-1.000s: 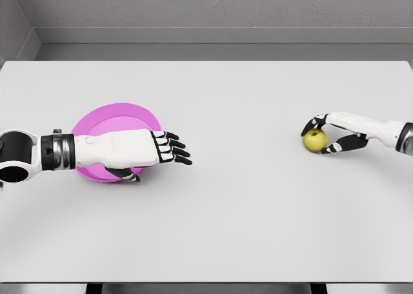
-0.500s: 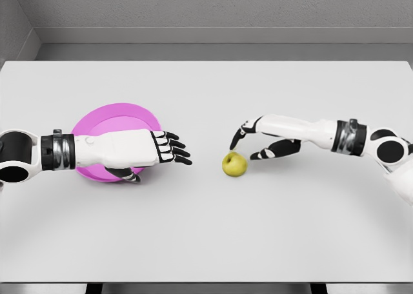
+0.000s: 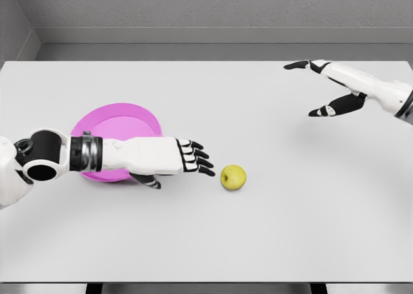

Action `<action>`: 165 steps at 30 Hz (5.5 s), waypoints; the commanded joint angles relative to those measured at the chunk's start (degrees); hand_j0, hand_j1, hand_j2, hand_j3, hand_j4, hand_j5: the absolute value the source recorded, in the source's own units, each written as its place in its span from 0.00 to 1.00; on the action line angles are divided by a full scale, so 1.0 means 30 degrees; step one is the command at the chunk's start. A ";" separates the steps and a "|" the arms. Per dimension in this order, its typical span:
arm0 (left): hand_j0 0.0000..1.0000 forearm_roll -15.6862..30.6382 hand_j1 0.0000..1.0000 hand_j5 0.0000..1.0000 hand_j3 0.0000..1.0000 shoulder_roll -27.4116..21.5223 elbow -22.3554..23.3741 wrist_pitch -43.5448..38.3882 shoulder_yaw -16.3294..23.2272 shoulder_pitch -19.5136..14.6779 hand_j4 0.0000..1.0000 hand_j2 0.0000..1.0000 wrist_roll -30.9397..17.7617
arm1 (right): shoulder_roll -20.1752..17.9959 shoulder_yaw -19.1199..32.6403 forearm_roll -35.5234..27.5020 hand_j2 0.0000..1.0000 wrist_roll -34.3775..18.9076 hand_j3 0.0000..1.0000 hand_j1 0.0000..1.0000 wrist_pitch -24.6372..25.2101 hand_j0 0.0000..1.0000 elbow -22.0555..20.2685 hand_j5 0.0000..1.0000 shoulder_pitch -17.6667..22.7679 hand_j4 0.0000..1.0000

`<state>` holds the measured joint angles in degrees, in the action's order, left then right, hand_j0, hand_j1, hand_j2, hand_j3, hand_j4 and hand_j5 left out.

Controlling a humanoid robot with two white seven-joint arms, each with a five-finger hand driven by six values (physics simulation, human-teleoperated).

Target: Put the apple on the plate with both arms

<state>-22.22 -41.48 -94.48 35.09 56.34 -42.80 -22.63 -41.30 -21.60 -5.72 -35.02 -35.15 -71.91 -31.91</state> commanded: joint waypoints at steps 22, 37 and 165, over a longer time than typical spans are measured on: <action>1.00 0.0113 1.00 1.00 1.00 0.6267 0.2225 -0.0181 0.1610 -0.2754 1.00 1.00 -0.4122 | -0.0646 0.1193 0.1408 1.00 0.0007 1.00 1.00 0.0050 1.00 -0.0081 1.00 0.0176 1.00; 0.99 0.0113 0.99 0.99 0.99 0.6296 0.3690 -0.0827 0.1639 -0.2901 0.99 0.99 -0.4122 | -0.0704 0.1076 0.1408 1.00 0.0007 1.00 1.00 0.0050 1.00 -0.0551 1.00 0.0381 1.00; 1.00 0.7378 1.00 1.00 1.00 0.2341 1.9217 -0.0029 -0.4044 -0.4541 1.00 1.00 -0.4122 | -0.1847 0.1164 0.1408 1.00 0.0007 1.00 1.00 0.0050 1.00 -0.0785 1.00 0.0997 1.00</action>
<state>-0.52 -34.44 -38.00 35.15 44.53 -56.43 -35.02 -46.64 -18.11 -1.05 -35.03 -35.16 -74.24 -29.00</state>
